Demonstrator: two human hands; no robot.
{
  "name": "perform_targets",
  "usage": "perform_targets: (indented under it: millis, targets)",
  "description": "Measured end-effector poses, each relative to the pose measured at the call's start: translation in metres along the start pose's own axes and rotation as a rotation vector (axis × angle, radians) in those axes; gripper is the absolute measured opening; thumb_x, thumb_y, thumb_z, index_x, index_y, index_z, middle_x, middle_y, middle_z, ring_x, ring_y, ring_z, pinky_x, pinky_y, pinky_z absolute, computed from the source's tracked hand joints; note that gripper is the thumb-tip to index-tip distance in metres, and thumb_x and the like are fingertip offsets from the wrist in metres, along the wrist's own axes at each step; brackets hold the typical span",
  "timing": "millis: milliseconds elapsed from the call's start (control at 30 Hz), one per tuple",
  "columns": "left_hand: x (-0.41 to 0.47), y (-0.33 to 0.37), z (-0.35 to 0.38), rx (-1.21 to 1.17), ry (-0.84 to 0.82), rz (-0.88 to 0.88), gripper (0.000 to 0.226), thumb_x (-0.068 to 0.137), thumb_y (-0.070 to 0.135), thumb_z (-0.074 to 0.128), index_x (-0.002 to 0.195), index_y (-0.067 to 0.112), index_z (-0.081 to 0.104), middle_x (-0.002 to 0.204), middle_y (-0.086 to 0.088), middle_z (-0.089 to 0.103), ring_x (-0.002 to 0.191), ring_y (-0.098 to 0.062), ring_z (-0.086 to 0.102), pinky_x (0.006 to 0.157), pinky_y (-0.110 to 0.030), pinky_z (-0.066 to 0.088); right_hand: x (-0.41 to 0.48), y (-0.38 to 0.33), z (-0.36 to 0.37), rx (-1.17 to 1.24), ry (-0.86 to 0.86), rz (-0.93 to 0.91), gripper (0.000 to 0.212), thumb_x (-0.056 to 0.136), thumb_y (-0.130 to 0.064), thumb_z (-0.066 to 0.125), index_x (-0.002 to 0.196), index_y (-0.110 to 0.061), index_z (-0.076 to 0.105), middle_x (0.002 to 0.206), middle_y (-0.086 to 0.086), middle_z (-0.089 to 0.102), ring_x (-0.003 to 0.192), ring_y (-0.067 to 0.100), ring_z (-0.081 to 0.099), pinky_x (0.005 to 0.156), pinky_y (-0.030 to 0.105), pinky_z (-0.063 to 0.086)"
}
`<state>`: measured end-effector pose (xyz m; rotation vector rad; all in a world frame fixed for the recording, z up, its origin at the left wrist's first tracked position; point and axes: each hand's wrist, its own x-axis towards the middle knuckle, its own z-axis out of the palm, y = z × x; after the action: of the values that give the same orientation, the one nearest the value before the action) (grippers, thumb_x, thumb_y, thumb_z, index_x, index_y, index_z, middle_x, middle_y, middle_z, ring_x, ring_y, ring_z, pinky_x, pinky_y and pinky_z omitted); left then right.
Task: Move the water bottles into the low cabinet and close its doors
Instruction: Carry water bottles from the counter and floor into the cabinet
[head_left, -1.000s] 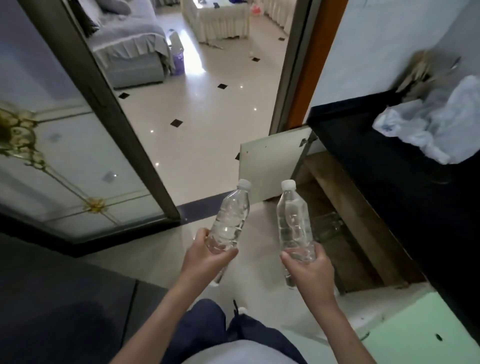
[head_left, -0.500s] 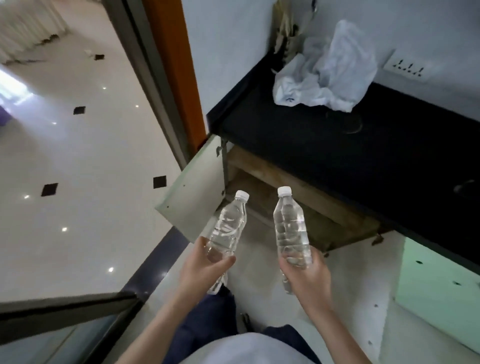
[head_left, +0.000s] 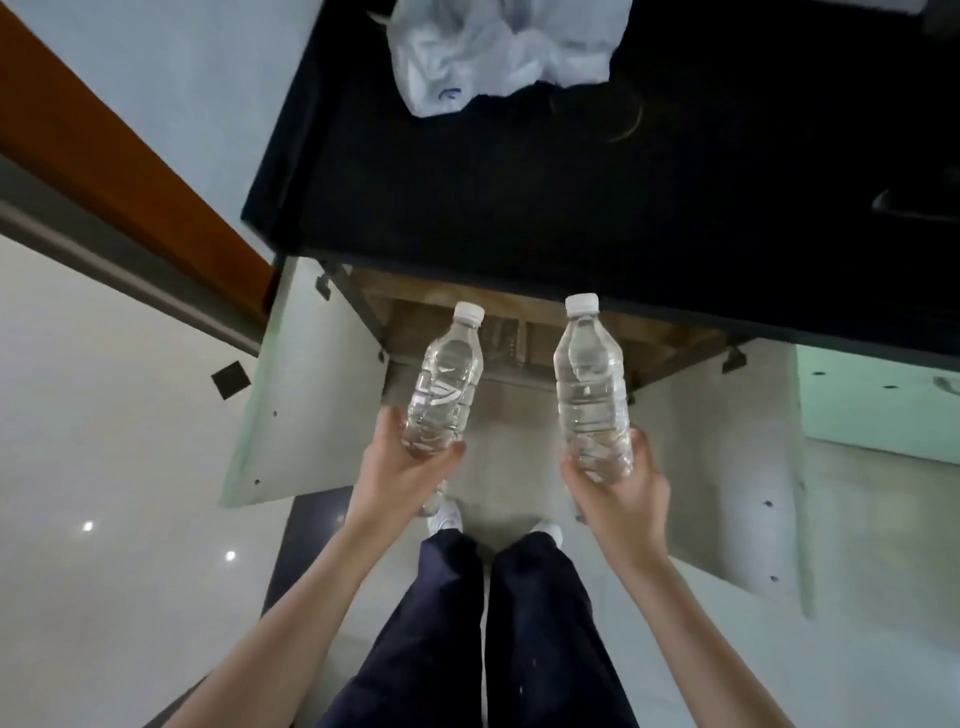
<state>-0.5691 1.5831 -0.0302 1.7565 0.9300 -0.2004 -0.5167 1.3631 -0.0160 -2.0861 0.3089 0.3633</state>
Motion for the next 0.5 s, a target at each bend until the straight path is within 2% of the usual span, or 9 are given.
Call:
perform_targets:
  millis: [67,167,267,367,400,433,500]
  targets:
    - [0.017,-0.012,0.019,0.02,0.012,0.017,0.041,0.071,0.028,0.083,0.094,0.019,0.049,0.084,-0.008,0.067,0.063,-0.018,0.066,0.042,-0.022,0.047,0.017,0.023,0.008,-0.015,0.016,0.021,0.044,0.069,-0.04,0.075,0.109,-0.03,0.058,0.079,-0.007,0.071,0.065,0.014,0.069,0.062,0.043,0.06]
    - [0.052,-0.046,0.055,0.015,-0.014,0.002,0.037,0.074,0.023,0.082,0.093,0.02,0.05,0.08,-0.008,0.067,0.057,-0.012,0.063,0.044,-0.023,0.046,0.052,0.071,0.026,-0.028,0.015,0.028,0.042,0.073,-0.03,0.078,0.11,-0.029,0.059,0.082,-0.008,0.071,0.068,0.012,0.068,0.064,0.04,0.06]
    - [0.096,-0.089,0.092,0.032,-0.03,-0.021,0.038,0.072,0.025,0.083,0.092,0.023,0.051,0.074,-0.002,0.068,0.059,-0.017,0.068,0.045,-0.026,0.05,0.091,0.129,0.051,-0.045,0.025,0.031,0.037,0.075,-0.019,0.079,0.107,-0.025,0.061,0.078,-0.008,0.069,0.065,0.005,0.065,0.057,0.02,0.054]
    - [0.151,-0.133,0.129,0.032,-0.021,-0.017,0.036,0.073,0.017,0.082,0.092,0.018,0.051,0.069,-0.003,0.067,0.049,-0.005,0.063,0.04,-0.017,0.045,0.134,0.193,0.086,-0.07,0.054,0.078,0.036,0.07,-0.028,0.077,0.101,-0.03,0.058,0.073,-0.005,0.067,0.062,0.01,0.064,0.057,0.022,0.053]
    - [0.171,-0.147,0.141,0.034,-0.029,-0.018,0.036,0.075,0.015,0.081,0.094,0.015,0.052,0.068,-0.002,0.066,0.047,-0.002,0.06,0.037,-0.015,0.042,0.149,0.215,0.098,-0.08,0.072,0.09,0.036,0.07,-0.029,0.076,0.101,-0.029,0.058,0.072,-0.005,0.066,0.061,0.007,0.064,0.058,0.019,0.051]
    - [0.191,-0.163,0.153,0.034,-0.042,-0.02,0.036,0.075,0.014,0.081,0.095,0.013,0.052,0.068,-0.002,0.065,0.045,-0.001,0.059,0.036,-0.017,0.041,0.164,0.235,0.11,-0.079,0.085,0.095,0.036,0.07,-0.027,0.077,0.102,-0.028,0.059,0.072,-0.005,0.066,0.06,0.005,0.063,0.057,0.015,0.048]
    - [0.233,-0.195,0.174,0.018,-0.059,-0.022,0.036,0.075,0.013,0.081,0.097,0.011,0.053,0.067,-0.005,0.066,0.042,-0.004,0.057,0.036,-0.022,0.043,0.194,0.272,0.134,-0.047,0.096,0.112,0.039,0.072,-0.022,0.079,0.105,-0.03,0.06,0.07,-0.007,0.068,0.055,0.005,0.062,0.053,0.018,0.047]
